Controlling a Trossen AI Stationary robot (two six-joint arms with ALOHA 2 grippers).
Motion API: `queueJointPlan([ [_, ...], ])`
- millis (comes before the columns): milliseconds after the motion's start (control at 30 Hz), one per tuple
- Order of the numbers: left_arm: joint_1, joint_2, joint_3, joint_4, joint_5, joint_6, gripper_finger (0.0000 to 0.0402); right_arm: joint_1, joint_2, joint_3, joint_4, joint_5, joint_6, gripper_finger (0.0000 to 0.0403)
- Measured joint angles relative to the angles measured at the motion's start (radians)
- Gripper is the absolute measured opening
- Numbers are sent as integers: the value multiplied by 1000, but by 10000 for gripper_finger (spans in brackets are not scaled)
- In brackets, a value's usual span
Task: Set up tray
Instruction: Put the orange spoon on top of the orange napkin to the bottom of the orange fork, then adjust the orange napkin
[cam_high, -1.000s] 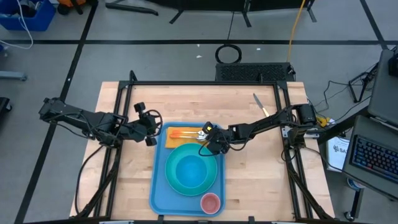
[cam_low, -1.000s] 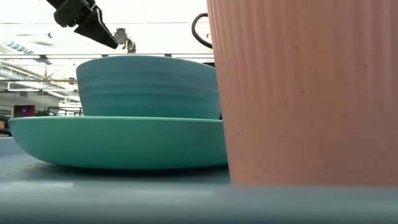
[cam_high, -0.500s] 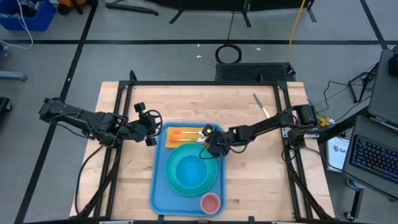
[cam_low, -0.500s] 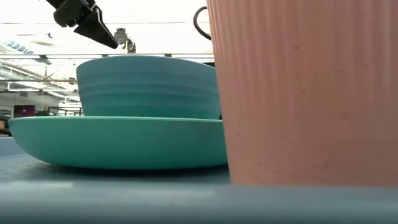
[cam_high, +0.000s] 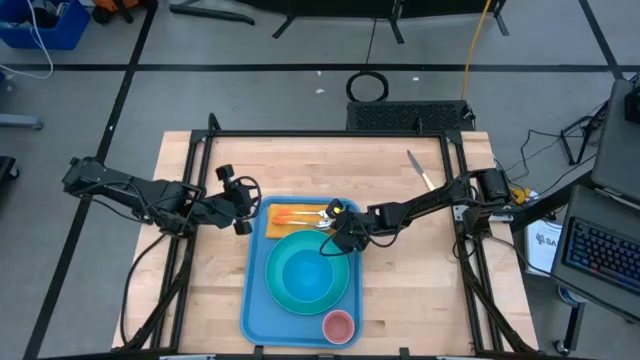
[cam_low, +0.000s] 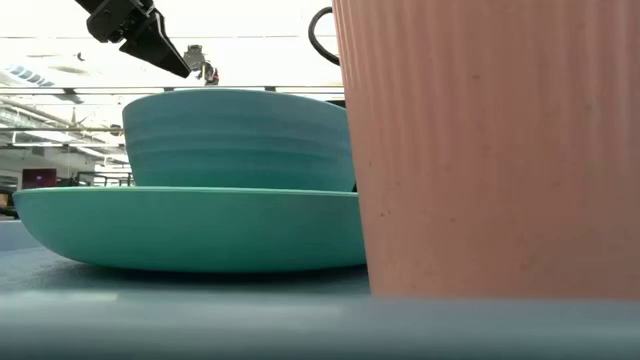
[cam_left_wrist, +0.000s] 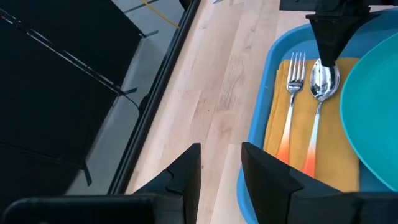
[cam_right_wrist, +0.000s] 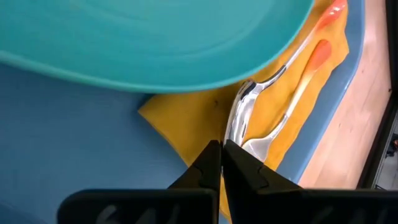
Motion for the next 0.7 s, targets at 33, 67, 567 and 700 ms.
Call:
queueJointPlan([
  [33,0,0,0,0,0,0,120,0,0,0,1,1,1,3],
  [67,0,0,0,0,0,0,120,0,0,0,1,1,6,5],
  [567,0,0,0,2,6,-3,120,-5,-1,0,7,3,58,106],
  [700,0,0,0,2,6,-3,120,-4,-1,0,7,35,67,141],
])
